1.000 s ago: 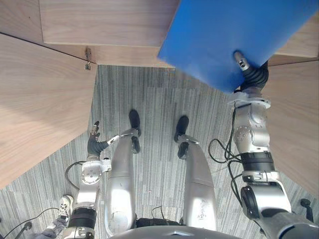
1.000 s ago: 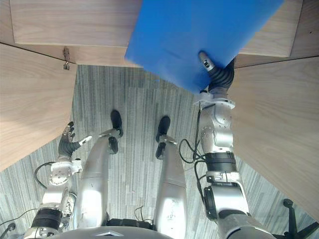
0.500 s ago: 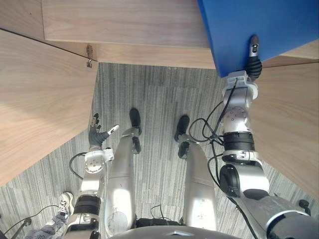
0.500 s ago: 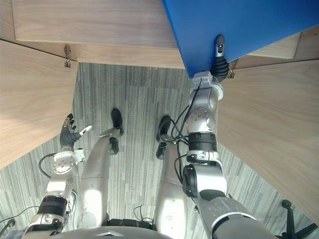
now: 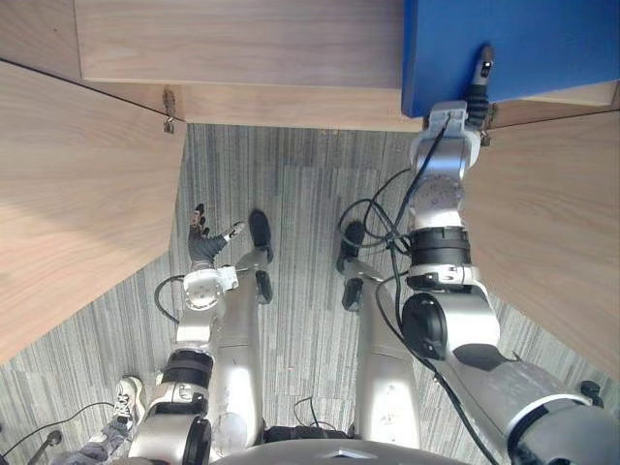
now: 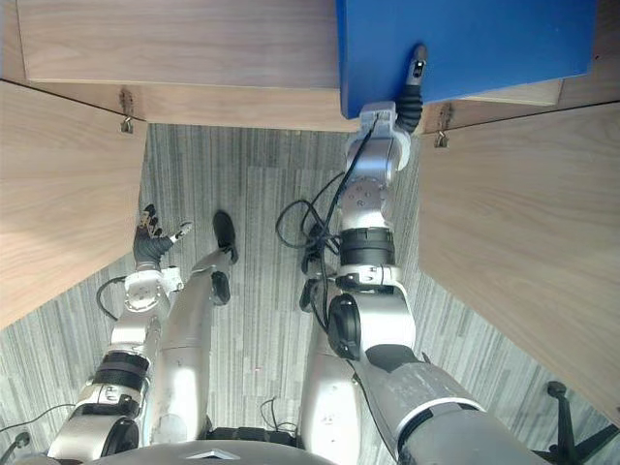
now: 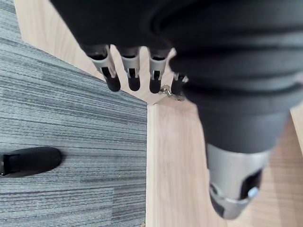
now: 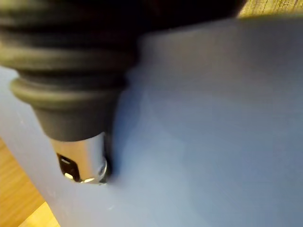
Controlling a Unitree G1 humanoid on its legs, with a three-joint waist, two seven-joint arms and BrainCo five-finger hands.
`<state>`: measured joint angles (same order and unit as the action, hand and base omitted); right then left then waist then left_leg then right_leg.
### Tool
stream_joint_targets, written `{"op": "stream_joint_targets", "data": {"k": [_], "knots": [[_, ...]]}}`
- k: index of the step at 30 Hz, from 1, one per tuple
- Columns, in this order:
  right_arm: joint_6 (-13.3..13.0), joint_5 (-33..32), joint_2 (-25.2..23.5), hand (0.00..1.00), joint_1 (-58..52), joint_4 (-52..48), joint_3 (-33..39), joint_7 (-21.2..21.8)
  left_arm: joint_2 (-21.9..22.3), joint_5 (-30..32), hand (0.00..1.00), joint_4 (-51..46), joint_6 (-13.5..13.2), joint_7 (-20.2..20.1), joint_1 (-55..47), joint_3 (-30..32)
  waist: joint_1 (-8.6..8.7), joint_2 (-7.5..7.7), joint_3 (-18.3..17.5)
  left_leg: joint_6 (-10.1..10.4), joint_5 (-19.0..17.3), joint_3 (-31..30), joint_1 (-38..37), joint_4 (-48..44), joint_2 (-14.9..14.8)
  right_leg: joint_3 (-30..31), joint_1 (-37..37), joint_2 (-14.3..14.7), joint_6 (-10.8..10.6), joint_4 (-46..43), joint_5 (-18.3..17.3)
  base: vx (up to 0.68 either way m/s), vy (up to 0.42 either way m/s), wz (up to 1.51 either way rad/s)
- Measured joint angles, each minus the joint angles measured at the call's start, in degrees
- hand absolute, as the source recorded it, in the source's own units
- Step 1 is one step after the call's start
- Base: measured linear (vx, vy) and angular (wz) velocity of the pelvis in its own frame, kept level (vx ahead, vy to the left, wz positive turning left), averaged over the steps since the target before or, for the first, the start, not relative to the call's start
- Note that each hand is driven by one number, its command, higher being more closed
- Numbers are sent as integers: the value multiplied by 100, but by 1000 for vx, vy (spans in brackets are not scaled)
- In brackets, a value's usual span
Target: Walk over to the cabinet, pick up the folder, carry it to the office cabinet, place the folder inside the office cabinet, then close the office cabinet door
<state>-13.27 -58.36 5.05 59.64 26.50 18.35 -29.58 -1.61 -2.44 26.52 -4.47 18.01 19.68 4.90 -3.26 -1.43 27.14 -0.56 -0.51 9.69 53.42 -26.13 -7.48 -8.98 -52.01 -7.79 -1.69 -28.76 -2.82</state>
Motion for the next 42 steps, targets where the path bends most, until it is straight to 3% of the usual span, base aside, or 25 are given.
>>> {"op": "stream_joint_targets", "data": {"k": [3,4,11,21,34,42], "knots": [[-10,0,-11,100,200,129,131,-135,82,-104,0,265,47,76,296,71,23,-3,-2,0,39,-19,-26,67,9,-37,35,1,7,50,10,14,-14,3],[3,1,-4,0,314,211,217,-180,127,-147,0,425,82,104,494,129,39,-3,-2,1,64,-22,-41,95,9,-46,56,6,10,85,27,0,0,0],[11,15,-175,0,747,604,451,-223,246,-414,0,1130,204,261,1642,292,199,-47,-68,-3,179,-21,-31,280,6,-89,100,48,19,376,206,16,-9,-1],[107,32,-238,0,892,754,481,-174,265,-639,0,1573,412,316,2425,542,260,-47,-68,21,210,-23,-27,323,-42,-99,96,103,51,427,246,11,-11,0],[107,418,-233,0,910,769,96,-110,96,-639,0,1564,448,318,2486,623,298,-47,-68,54,187,5,64,273,-96,-83,-8,146,74,404,257,20,-15,-2],[46,476,-229,0,473,100,-214,76,125,-632,0,1030,449,313,1884,494,172,-47,-68,69,175,-6,53,241,-137,-88,-25,176,130,311,201,26,-19,0]]}}
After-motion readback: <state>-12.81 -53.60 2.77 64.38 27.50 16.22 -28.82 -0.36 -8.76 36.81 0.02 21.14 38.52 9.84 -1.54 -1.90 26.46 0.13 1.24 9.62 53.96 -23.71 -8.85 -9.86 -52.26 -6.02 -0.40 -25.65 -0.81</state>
